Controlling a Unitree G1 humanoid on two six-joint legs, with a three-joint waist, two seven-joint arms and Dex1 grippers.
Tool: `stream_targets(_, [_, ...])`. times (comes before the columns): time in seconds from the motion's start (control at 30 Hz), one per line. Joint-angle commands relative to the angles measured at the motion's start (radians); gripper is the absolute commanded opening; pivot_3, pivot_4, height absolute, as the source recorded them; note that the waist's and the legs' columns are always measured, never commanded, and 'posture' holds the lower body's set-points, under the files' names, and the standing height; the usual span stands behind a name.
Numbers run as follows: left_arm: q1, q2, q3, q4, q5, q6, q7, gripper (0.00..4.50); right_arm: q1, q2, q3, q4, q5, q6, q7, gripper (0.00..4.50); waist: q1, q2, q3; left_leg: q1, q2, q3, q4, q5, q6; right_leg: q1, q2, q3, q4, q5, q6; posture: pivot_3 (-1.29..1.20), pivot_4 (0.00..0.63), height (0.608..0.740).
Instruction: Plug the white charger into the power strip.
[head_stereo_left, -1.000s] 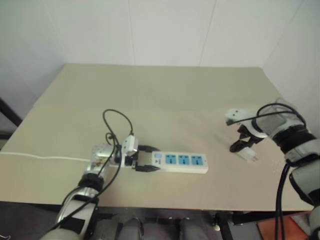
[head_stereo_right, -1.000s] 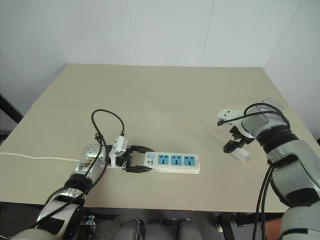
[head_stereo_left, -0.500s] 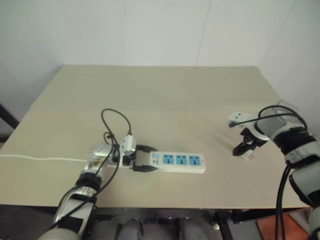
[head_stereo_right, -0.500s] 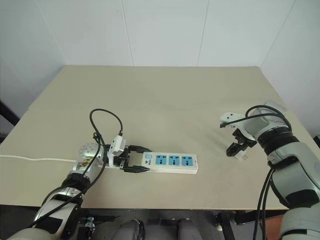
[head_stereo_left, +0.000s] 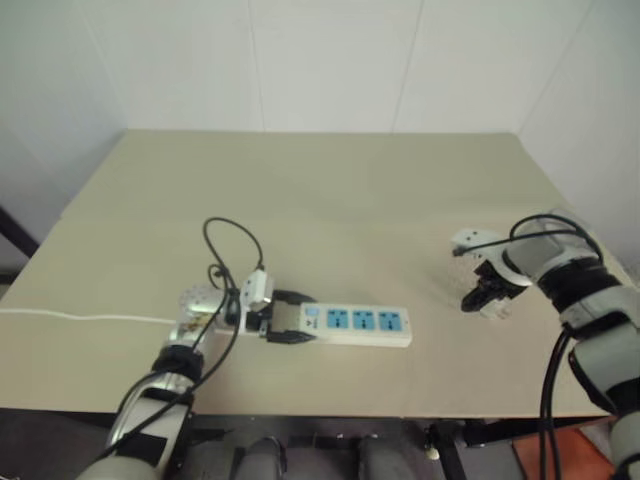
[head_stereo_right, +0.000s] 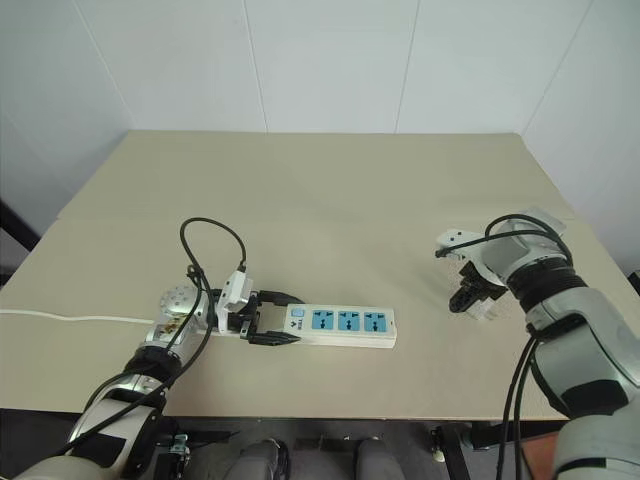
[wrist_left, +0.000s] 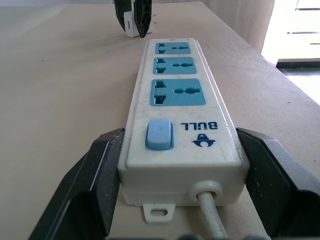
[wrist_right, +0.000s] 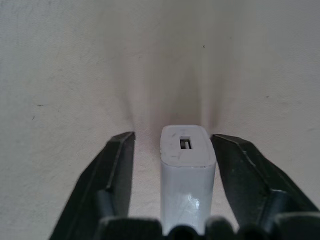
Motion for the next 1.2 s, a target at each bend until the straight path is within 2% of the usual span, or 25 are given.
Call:
stream_targets(0.03, [0.017,-0.004,-0.036,0.005,0.037,-0.001,0.0,3.22,-0.017,-0.007,-0.029,0.009,-0.02,0.01,-0.002,1.82,0.0,0.0,0.0,0.0,0.0,0.0,0.0,0.0,0.0,0.0,0.0,0.0,0.0,0.0,0.0,0.0,0.15,0.74])
stream_targets(0.1, [0.019,-0.003,-0.037,0.004,0.038,0.0,0.0,3.22,-0.019,-0.002,-0.033,0.016,-0.02,0.013,-0.008,1.14,0.0,0.0,0.0,0.0,0.0,0.0,0.0,0.0,0.0,0.0,0.0,0.0,0.0,0.0,0.0,0.0,0.15,0.74])
stream_targets(0.27, [0.021,0.001,-0.041,0.001,0.041,-0.001,0.0,3.22,-0.016,-0.014,-0.027,-0.016,-0.036,0.011,-0.014,1.12,0.0,0.0,0.0,0.0,0.0,0.0,0.0,0.0,0.0,0.0,0.0,0.0,0.0,0.0,0.0,0.0,0.15,0.74])
stream_targets(0.37, [0.021,0.003,-0.041,-0.003,0.039,0.005,-0.003,3.22,-0.012,-0.037,-0.059,-0.103,-0.018,0.034,-0.008,1.12,0.0,0.001,0.0,0.0,0.0,0.0,0.0,0.0,0.0,0.0,0.0,0.0,0.0,0.0,0.0,0.0,0.15,0.74])
stream_targets(0.43, [0.02,0.005,-0.042,-0.01,0.038,0.017,-0.004,3.22,0.003,-0.057,-0.111,-0.21,0.023,0.053,0.0,1.12,0.0,0.002,0.0,0.0,0.0,0.0,0.0,0.0,0.0,0.0,0.0,0.0,0.0,0.0,0.0,0.0,0.15,0.74])
stream_targets(0.57, [0.025,0.011,-0.05,-0.026,0.04,0.037,-0.002,3.22,0.111,-0.066,-0.322,-0.469,0.168,0.049,-0.021,1.12,0.001,0.002,0.0,0.0,0.0,-0.001,0.0,0.0,0.0,0.001,0.0,-0.001,0.0,-0.001,0.002,0.0,0.15,0.74])
stream_targets(0.67, [0.034,0.018,-0.059,-0.053,0.031,0.08,-0.017,3.22,0.279,0.041,-0.611,-0.627,0.379,-0.09,-0.055,1.12,0.003,0.001,-0.001,0.0,0.0,-0.002,0.0,0.0,0.0,0.002,0.0,-0.002,-0.001,-0.003,0.005,0.0,0.15,0.74])
stream_targets(0.77, [0.046,0.028,-0.068,-0.081,0.035,0.105,-0.013,3.22,0.396,0.144,-0.737,-0.723,0.516,-0.172,-0.069,1.12,0.001,0.001,-0.001,0.002,0.0,-0.002,0.0,0.0,0.0,0.004,0.0,-0.001,-0.001,-0.003,0.005,0.0,0.15,0.74])
stream_targets(0.97, [0.061,0.031,-0.073,-0.117,0.041,0.13,0.026,3.22,0.517,0.341,-0.783,-0.723,0.655,-0.368,-0.108,1.12,-0.002,0.0,-0.001,0.006,0.0,-0.002,0.0,0.0,0.0,0.007,0.0,-0.001,-0.001,-0.003,0.005,0.0,0.15,0.74])
stream_targets(1.2, [0.08,0.04,-0.081,-0.152,0.045,0.148,0.062,3.22,0.558,0.505,-0.724,-0.638,0.679,-0.599,-0.103,1.12,-0.002,0.0,-0.001,0.007,0.0,-0.002,0.0,0.0,0.0,0.008,0.0,-0.001,-0.001,-0.003,0.005,0.0,0.15,0.74])
